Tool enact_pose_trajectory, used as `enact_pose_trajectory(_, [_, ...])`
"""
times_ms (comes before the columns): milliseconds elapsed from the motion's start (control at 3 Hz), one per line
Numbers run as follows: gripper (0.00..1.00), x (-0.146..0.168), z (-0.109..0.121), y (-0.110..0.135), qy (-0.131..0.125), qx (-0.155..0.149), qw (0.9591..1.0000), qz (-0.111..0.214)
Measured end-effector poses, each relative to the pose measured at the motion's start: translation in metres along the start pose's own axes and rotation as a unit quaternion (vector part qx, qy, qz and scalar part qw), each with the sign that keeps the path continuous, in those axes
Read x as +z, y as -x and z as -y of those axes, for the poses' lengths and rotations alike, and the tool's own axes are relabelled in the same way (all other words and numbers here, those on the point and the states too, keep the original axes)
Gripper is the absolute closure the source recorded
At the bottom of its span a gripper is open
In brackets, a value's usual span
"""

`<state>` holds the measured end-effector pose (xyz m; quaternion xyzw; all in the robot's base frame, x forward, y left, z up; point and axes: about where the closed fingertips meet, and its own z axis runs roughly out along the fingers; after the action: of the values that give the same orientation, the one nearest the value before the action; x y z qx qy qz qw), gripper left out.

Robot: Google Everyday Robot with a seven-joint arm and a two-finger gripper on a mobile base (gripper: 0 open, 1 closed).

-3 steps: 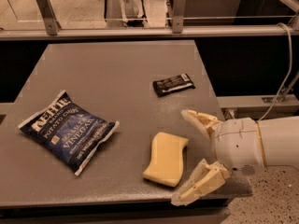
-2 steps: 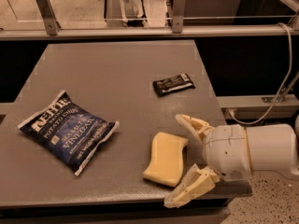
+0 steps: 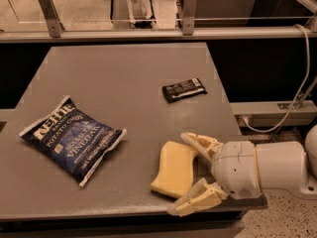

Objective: Move sponge near rxbar chocolate

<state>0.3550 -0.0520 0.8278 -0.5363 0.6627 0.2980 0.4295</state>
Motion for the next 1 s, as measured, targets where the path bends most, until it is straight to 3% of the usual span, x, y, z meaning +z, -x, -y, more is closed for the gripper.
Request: enact_pose_trajectory(1000, [0.86, 0.0027, -0.0030, 0.0048, 0.003, -0.007, 1.0000, -0.003])
